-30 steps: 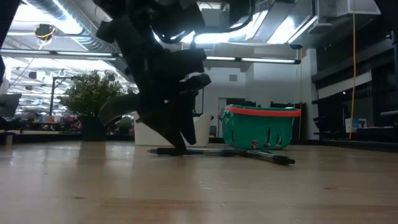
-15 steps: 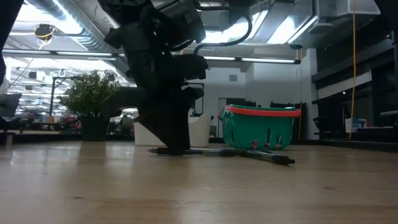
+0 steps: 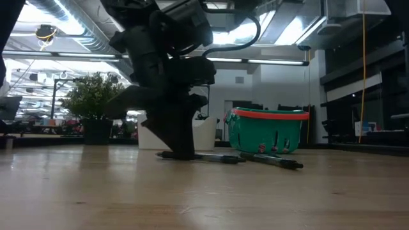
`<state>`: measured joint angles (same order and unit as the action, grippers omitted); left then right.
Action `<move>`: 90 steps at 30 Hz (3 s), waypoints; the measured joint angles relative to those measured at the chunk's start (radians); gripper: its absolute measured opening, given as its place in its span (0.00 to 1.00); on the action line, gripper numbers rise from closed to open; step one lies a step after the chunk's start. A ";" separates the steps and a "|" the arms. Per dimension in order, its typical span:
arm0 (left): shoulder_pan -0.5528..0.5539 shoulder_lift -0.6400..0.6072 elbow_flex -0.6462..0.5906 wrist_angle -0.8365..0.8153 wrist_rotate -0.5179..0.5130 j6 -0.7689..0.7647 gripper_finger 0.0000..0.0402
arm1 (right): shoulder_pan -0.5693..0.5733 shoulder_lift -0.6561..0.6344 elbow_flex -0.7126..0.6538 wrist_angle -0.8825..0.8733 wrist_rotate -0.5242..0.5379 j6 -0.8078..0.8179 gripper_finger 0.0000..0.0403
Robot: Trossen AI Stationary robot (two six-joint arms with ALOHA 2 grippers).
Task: Sort pens & pencils
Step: Put the left black ballpen into the white bin
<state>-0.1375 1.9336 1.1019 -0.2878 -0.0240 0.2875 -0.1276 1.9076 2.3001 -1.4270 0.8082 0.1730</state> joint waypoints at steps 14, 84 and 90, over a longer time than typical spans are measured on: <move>-0.010 -0.004 -0.003 0.008 -0.025 -0.019 0.05 | 0.000 0.000 0.000 0.010 0.000 -0.002 0.19; 0.531 -0.227 -0.003 -0.174 -0.090 0.167 0.04 | 0.001 0.000 0.000 0.023 -0.012 -0.001 0.19; 0.573 -0.170 -0.005 -0.169 -0.092 0.166 0.04 | 0.001 0.000 0.000 0.023 -0.026 -0.003 0.19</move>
<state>0.4359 1.7638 1.0973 -0.4565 -0.1158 0.4538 -0.1268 1.9077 2.2997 -1.4042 0.7826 0.1704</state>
